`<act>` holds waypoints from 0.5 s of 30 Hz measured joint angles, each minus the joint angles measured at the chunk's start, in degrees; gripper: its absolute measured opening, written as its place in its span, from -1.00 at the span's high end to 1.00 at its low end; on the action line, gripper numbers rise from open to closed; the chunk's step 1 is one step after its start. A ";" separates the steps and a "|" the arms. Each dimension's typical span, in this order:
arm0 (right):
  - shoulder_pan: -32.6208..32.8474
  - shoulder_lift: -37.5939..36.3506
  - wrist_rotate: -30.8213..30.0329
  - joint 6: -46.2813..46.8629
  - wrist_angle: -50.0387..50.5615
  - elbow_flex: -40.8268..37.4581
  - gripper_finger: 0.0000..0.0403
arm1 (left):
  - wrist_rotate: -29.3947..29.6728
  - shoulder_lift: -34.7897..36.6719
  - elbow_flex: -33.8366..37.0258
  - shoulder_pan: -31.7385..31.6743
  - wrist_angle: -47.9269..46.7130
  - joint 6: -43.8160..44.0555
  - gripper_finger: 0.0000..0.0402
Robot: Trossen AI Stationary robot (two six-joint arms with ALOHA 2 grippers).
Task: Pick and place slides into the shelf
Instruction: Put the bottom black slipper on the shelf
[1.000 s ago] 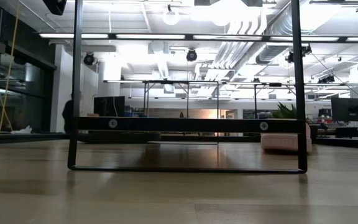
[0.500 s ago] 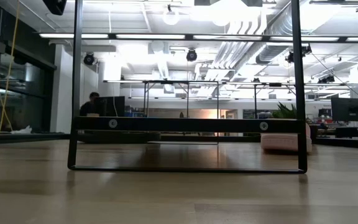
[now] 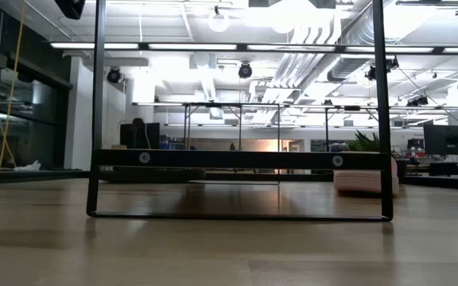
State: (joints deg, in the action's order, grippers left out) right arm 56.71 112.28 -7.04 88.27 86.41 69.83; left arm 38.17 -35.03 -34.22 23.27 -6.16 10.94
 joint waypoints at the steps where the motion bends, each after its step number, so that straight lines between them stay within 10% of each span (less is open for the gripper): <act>1: 0.00 0.01 0.39 0.01 -0.82 -1.10 -0.14 | 0.00 0.00 0.00 0.00 -0.01 0.00 0.16; 15: -0.20 0.03 0.65 3.76 0.97 -3.57 0.03 | 0.00 0.00 0.00 0.00 -0.01 -0.03 0.16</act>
State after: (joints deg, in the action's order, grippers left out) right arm 56.51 112.31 -6.39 92.03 87.38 66.26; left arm 38.17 -35.03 -34.22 23.27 -6.17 10.91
